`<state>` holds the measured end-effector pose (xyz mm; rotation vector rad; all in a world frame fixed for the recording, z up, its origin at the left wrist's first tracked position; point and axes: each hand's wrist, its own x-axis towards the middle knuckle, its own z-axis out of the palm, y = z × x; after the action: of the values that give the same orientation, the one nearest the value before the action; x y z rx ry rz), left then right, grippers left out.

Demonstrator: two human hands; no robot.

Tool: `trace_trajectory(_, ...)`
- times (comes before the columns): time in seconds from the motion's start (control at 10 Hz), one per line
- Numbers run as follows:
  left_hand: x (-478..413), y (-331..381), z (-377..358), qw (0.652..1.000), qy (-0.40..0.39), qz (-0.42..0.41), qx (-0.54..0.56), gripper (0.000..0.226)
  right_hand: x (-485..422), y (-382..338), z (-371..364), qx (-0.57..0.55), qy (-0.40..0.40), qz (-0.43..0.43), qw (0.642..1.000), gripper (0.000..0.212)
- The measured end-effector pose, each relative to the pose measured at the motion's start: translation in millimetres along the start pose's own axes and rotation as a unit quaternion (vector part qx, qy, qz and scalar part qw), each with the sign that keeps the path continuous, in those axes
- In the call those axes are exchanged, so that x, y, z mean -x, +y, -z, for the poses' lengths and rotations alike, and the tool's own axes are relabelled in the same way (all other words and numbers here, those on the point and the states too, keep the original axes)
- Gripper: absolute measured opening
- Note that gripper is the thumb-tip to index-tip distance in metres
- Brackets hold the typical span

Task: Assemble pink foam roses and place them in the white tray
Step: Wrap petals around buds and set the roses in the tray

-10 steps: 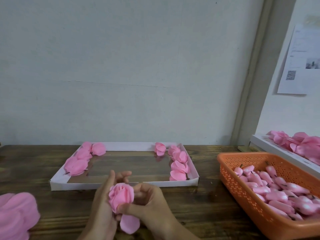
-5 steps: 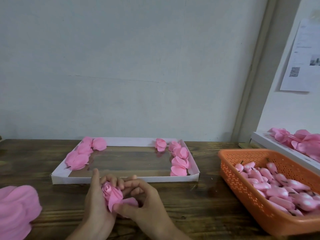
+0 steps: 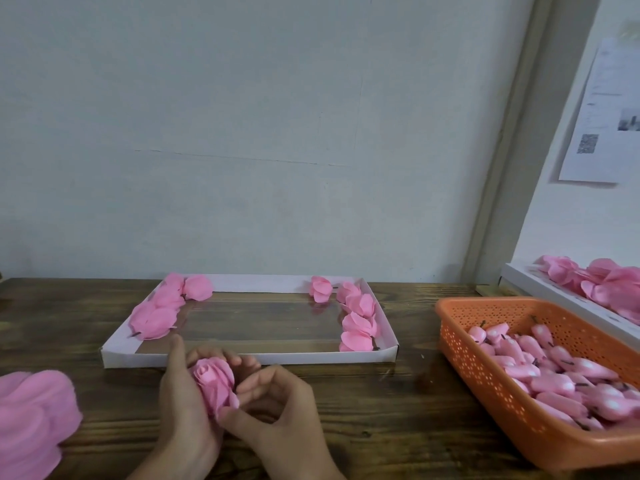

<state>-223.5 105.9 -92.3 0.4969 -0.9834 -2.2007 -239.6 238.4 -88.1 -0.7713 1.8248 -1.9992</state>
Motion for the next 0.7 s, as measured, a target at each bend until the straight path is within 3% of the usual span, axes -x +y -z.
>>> trace_trajectory(0.4, -7, -4, -2, 0.998, -0.056, 0.013, 0.004, 0.075, -3, 6, 1, 0.069, 0.006, 0.078, 0.995, 0.020)
trace_trajectory(0.5, -9, -6, -1, 0.997, -0.072, 0.008, -0.003, 0.074, -4, 9, 2, 0.164, 0.014, 0.140, 0.976, 0.022)
trace_trajectory(0.6, -12, -7, -2, 0.997, -0.070, 0.014, 0.014, 0.070, -4, 9, 3, 0.278, 0.023, 0.253, 0.926, 0.028)
trace_trajectory(0.7, -17, -11, -6, 0.998, -0.054, -0.004, 0.019, 0.073, -3, 7, 3, 0.327, 0.025, 0.280, 0.902, 0.038)
